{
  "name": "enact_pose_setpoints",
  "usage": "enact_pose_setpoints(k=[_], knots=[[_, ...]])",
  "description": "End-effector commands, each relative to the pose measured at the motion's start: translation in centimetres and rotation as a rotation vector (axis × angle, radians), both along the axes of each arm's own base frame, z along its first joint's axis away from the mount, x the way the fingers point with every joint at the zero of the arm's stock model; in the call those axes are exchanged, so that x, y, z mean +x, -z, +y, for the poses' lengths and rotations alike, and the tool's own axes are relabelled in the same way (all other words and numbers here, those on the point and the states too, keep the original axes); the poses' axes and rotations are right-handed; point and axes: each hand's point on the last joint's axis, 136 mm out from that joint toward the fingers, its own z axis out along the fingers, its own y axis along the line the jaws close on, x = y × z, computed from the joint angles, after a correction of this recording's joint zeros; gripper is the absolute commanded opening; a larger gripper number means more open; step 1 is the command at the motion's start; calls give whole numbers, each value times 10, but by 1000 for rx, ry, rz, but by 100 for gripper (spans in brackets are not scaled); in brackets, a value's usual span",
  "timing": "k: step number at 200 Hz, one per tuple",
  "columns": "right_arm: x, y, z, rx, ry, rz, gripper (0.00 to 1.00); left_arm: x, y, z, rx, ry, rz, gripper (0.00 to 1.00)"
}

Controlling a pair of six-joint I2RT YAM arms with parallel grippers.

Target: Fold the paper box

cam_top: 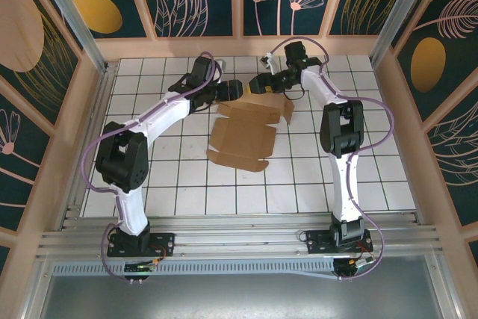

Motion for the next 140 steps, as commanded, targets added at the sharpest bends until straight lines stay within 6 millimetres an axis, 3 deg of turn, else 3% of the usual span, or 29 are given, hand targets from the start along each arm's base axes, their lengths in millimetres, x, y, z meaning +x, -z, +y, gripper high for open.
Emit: enact_pose_setpoints(k=[1,49,83,104,140], knots=[[-3,-16,1,16,1,-4,91,-4,1,14,154,40,-10,80],[-2,-31,2,32,7,-18,91,4,5,11,173,40,13,86],[-3,-35,2,36,10,-17,91,4,9,-4,103,82,55,85],[-1,-39,1,40,20,-21,91,7,19,1,106,41,104,84],[0,-39,2,44,22,-19,91,4,24,-4,76,49,144,92]])
